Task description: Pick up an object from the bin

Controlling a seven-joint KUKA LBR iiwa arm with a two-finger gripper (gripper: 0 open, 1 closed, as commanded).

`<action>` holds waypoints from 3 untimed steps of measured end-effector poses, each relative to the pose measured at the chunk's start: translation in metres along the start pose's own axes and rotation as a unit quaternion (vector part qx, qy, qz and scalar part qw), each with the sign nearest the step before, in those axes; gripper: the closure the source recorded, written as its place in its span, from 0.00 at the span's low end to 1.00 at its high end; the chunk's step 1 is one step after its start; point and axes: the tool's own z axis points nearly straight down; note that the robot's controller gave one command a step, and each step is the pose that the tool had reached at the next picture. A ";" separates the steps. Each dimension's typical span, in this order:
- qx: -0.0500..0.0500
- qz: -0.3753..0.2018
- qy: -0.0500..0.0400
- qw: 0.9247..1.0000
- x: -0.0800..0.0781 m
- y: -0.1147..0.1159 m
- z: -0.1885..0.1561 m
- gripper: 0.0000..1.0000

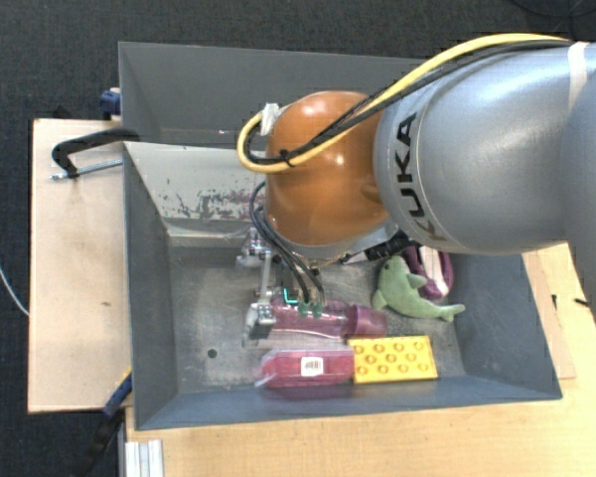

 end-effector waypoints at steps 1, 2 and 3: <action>-0.001 0.001 -0.004 1.000 -0.002 -0.001 -0.004 0.00; 0.000 -0.038 -0.003 0.999 -0.016 -0.033 0.006 0.00; 0.000 -0.025 -0.003 1.000 -0.004 -0.067 0.002 0.00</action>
Offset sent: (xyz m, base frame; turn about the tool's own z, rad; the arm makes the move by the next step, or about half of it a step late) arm 0.0245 -0.0547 -0.0130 -0.1139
